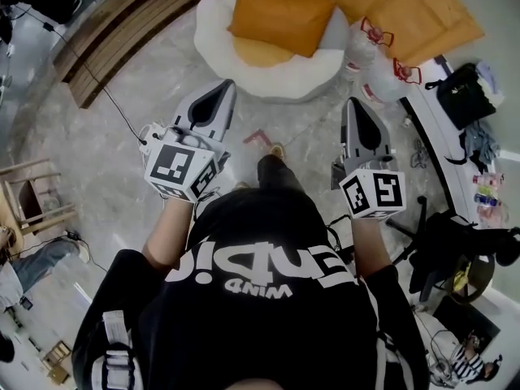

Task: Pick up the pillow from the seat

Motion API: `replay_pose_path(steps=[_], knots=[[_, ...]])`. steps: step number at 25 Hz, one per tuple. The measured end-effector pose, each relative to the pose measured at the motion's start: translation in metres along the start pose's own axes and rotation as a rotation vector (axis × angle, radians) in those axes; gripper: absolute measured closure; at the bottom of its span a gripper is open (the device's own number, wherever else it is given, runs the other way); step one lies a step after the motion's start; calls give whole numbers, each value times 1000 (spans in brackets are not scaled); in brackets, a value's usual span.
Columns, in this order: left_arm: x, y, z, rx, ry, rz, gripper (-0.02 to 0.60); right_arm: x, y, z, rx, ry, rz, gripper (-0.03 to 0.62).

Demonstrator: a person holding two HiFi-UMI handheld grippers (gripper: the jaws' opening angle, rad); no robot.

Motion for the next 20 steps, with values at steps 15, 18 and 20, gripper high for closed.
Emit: replay_pose_path(steps=[15,18,20], knots=[[99,-15,18,6,-51,-1,574,77,3,-70,17,-68,7,572],[111,-15,18,7,-69,-6,574,87,6,-82,17,-86,14,572],[117,-16,19,7,-82,-13,574,93,6,-89,13,-101,14,572]])
Point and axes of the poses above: the fingertips, and each gripper's own axes: x forward along the fingers, z to its left, y out of its underside, the point moved 3 cm from there along -x, backward along the fingers, and after that the axes turned 8 degrees about -x, right-handed, at the moved point
